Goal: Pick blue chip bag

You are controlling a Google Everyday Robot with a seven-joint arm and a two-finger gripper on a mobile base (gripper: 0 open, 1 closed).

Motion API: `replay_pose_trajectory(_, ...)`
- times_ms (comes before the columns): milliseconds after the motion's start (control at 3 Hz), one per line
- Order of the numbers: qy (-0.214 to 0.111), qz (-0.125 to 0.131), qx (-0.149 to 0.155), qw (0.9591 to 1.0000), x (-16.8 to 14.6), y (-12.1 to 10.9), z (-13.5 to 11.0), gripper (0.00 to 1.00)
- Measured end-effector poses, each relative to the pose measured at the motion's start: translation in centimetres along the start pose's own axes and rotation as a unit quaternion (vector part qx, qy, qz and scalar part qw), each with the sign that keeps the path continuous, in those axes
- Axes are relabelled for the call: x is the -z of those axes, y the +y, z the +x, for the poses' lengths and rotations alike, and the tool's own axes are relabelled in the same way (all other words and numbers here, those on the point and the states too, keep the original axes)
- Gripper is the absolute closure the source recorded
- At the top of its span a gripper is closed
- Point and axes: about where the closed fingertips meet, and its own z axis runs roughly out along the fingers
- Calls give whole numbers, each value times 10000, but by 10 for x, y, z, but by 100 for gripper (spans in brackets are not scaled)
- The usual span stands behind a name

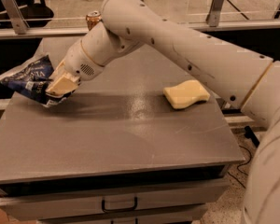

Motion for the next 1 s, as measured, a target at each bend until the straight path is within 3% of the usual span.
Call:
replay_pose_trajectory(333,-442,264,182,9985,33,-16,-17,100)
replay_pose_trajectory(667,-1017,697,381,9916,80,-42,-24,100)
replay_pose_trajectory(1000,-1038,718,436,9910,82,-43,-27,100)
